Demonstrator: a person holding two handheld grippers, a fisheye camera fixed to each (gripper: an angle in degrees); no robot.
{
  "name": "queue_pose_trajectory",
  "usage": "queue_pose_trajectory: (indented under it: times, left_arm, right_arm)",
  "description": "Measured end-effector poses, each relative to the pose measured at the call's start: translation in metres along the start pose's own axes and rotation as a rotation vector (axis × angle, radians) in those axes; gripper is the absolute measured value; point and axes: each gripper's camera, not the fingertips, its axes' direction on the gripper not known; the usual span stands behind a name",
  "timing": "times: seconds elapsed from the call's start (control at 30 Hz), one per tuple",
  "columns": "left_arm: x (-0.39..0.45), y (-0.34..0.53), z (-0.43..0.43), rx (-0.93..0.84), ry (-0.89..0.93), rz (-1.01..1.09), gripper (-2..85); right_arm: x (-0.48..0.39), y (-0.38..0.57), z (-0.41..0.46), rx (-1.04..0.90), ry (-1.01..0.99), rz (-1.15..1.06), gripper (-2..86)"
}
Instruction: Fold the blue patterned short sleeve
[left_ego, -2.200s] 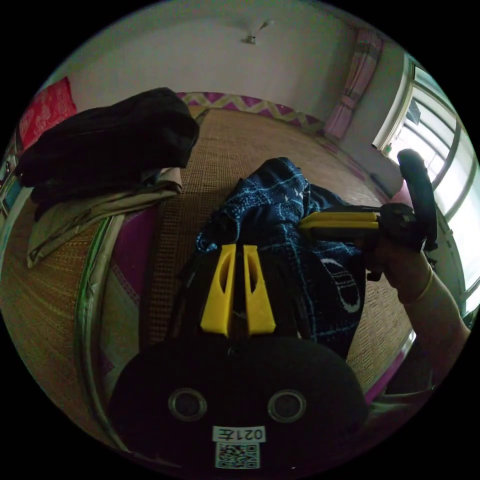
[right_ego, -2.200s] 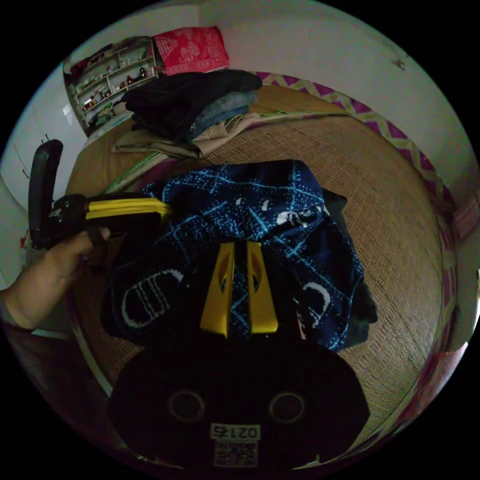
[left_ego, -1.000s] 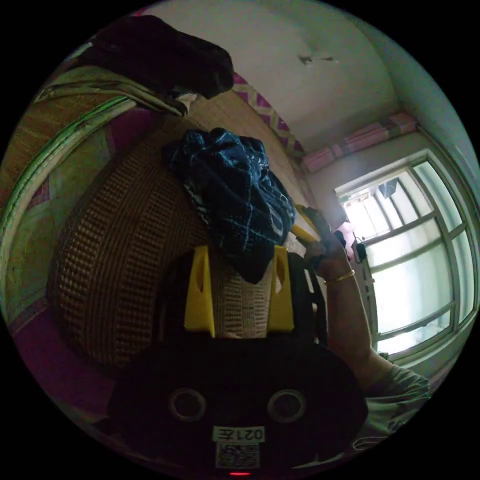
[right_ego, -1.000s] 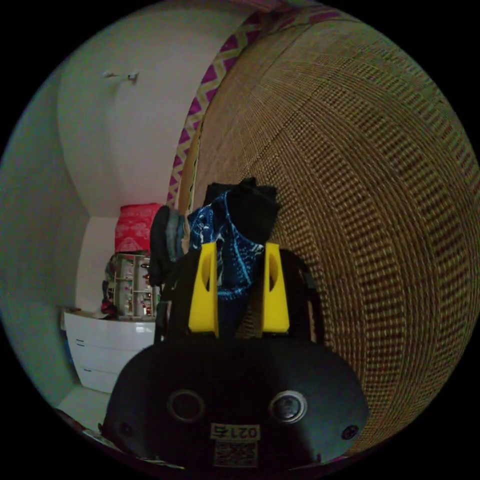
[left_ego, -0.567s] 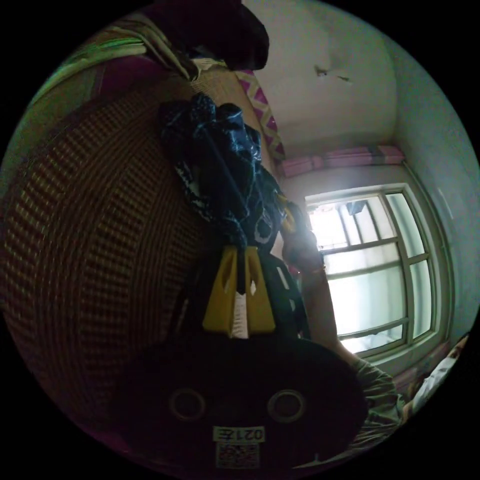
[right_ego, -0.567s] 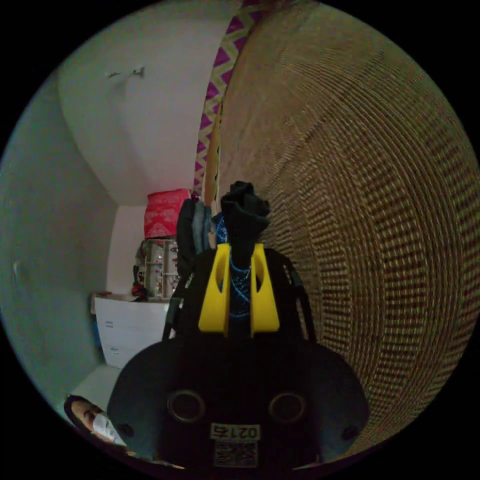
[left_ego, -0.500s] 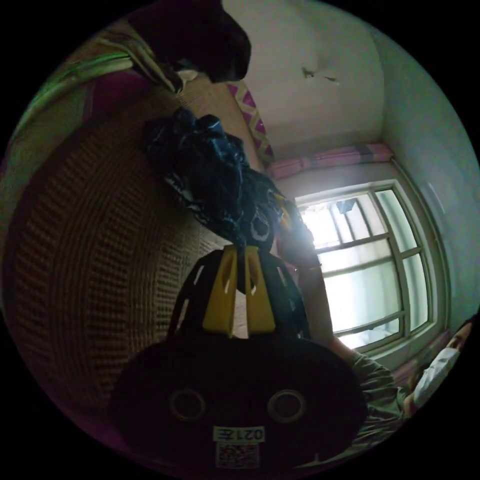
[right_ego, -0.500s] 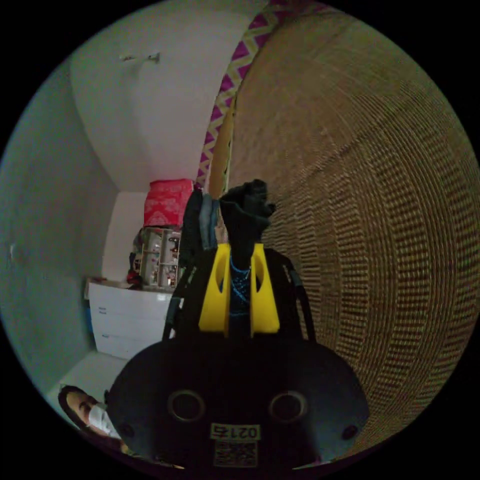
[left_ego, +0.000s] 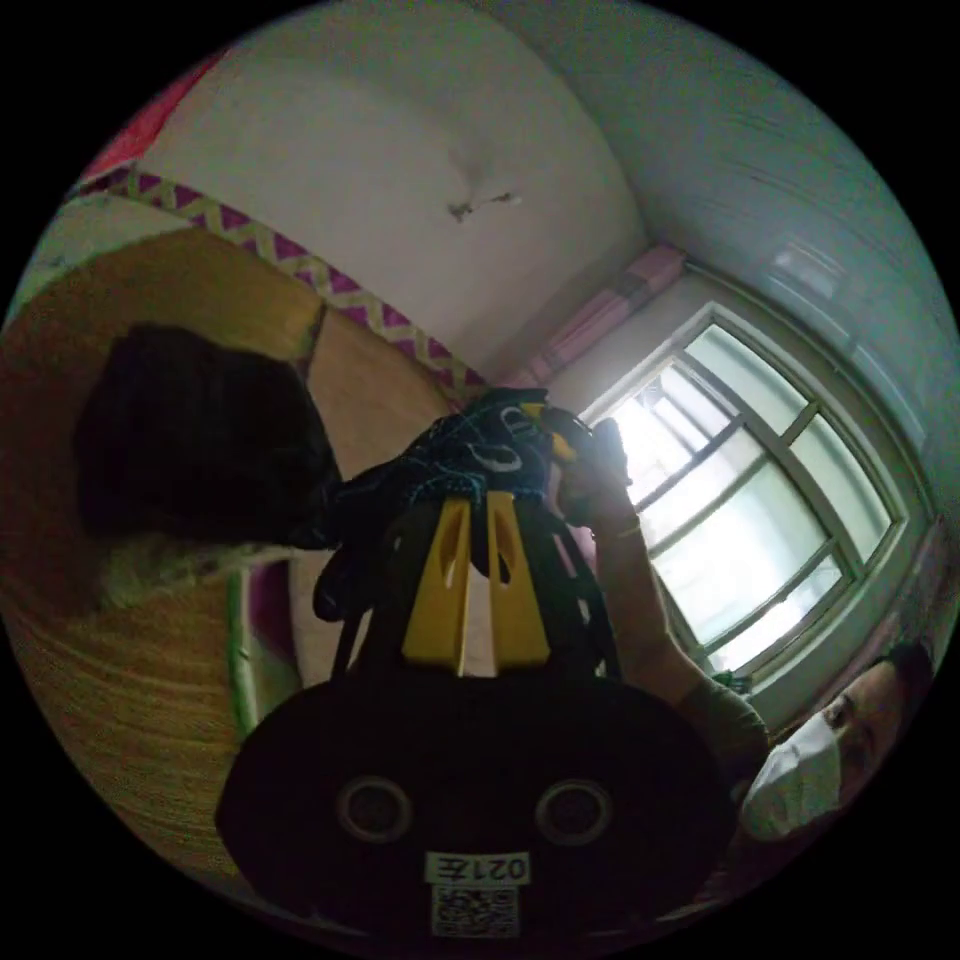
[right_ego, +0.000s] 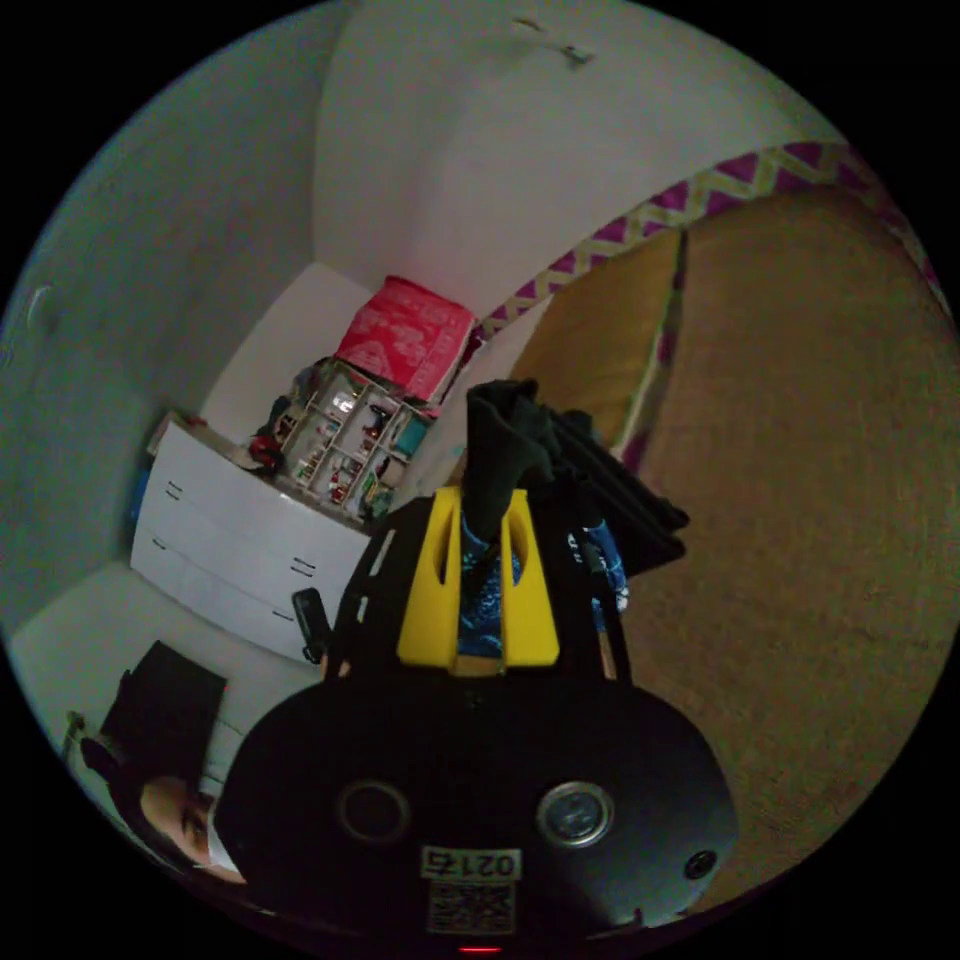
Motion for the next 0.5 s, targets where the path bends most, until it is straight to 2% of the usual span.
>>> queue_pose_trajectory:
  times: [0.17, 0.3, 0.5]
  left_arm:
    - [0.006, -0.108, -0.072, 0.143, -0.169, 0.148, -0.5]
    - [-0.035, -0.12, -0.082, 0.157, -0.227, 0.144, -0.3]
    - [-0.203, -0.06, -0.041, 0.004, -0.286, -0.176, -0.3]
  right_arm:
    - [-0.072, -0.079, 0.052, 0.106, -0.15, -0.129, 6.3]
    - [-0.069, -0.078, 0.096, 0.157, -0.209, -0.129, 6.4]
    - [0.041, -0.001, 0.19, 0.091, -0.153, 0.119, 6.6]
